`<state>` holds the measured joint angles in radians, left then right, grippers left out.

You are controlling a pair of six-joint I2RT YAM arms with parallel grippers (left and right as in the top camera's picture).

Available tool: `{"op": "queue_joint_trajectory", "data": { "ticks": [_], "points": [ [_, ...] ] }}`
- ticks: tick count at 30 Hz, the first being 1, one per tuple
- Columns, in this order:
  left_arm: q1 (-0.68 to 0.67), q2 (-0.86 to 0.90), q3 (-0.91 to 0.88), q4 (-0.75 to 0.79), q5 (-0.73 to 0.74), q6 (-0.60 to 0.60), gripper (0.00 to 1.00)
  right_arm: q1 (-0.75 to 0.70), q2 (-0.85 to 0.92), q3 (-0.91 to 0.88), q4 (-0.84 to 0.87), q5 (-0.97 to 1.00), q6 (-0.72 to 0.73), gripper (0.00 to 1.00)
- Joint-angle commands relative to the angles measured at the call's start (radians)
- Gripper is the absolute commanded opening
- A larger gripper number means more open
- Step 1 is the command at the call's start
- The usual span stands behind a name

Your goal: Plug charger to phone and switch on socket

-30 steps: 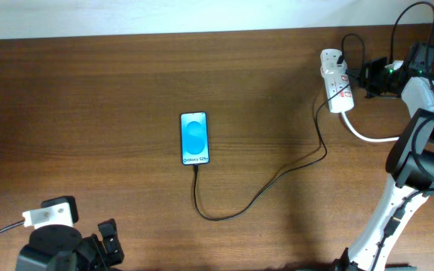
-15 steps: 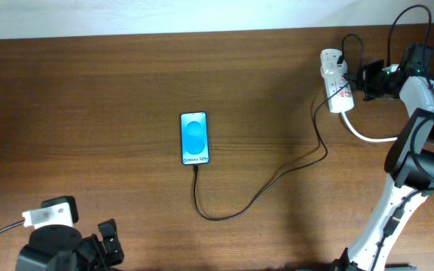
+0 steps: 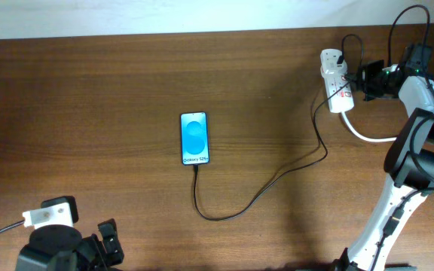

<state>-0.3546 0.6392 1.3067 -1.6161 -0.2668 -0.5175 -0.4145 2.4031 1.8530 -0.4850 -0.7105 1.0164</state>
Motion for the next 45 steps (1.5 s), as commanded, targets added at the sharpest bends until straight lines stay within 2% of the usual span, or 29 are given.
{"op": "queue_joint_trajectory", "data": {
  "ticks": [1,45],
  "points": [
    [-0.005,-0.004,-0.003,-0.001,-0.014,-0.009,0.99,0.017,-0.008,-0.002,0.006,0.015,-0.013,0.04],
    [-0.005,-0.004,-0.003,-0.001,-0.014,-0.009,0.99,0.055,0.041,-0.002,0.002,0.05,-0.014,0.04]
  ]
}}
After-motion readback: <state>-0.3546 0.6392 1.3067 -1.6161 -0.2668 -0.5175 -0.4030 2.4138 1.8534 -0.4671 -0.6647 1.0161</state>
